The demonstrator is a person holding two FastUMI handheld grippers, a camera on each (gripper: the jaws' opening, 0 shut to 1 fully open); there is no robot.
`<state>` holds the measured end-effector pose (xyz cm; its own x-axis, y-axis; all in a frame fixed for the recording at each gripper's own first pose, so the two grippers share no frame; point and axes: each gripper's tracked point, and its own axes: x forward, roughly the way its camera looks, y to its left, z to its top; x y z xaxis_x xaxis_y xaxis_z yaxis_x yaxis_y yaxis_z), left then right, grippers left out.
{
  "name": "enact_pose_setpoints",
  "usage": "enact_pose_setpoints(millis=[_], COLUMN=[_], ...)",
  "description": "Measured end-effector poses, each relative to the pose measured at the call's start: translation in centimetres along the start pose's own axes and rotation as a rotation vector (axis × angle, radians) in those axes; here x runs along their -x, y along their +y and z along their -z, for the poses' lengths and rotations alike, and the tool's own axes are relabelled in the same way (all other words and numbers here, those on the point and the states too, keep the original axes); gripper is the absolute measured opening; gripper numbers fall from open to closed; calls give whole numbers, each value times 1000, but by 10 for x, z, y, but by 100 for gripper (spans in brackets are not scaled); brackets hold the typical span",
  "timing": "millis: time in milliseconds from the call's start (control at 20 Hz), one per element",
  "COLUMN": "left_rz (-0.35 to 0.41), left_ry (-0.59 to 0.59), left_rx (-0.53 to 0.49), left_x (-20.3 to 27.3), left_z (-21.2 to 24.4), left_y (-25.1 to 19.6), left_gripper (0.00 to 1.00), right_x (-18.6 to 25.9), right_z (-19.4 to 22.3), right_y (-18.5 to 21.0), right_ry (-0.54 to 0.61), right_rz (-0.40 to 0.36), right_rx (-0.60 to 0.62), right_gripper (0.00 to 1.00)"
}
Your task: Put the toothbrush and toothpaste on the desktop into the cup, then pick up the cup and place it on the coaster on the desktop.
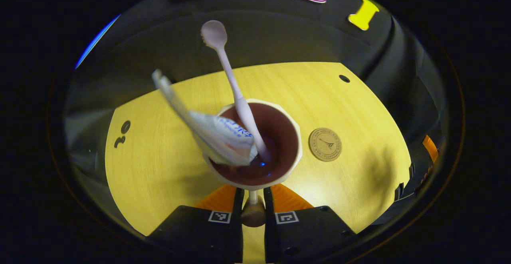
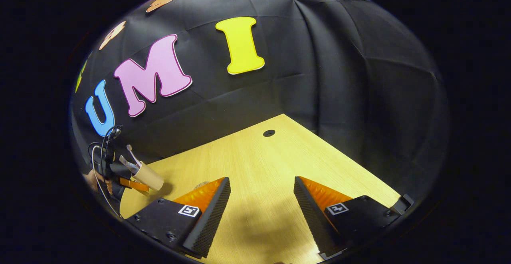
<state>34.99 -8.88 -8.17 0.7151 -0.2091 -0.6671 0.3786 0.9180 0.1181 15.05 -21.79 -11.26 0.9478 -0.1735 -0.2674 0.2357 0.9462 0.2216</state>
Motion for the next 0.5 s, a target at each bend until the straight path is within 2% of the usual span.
enact_pose_setpoints(millis=[50,100,300,350,400,500], left_rz=[9,19,47,54,62,95], left_ry=[1,4,3,7,16,34], left_rx=[-11,-21,-102,-129,-145,-164], left_x=[-2,-5,-19,-24,-29,-39], left_z=[-4,-8,-22,-24,-24,-23], left_y=[-9,-19,-64,-74,-85,-108], left_gripper=[30,25,25,21,26,25], right_x=[1,1,4,4,4,6], right_z=[2,3,5,8,11,10], right_y=[1,2,10,13,15,18], right_ry=[4,8,9,17,25,28], right_rz=[-4,-6,-33,-42,-50,-65], right_rx=[-1,-3,3,9,15,17], right_gripper=[98,98,98,98,98,98])
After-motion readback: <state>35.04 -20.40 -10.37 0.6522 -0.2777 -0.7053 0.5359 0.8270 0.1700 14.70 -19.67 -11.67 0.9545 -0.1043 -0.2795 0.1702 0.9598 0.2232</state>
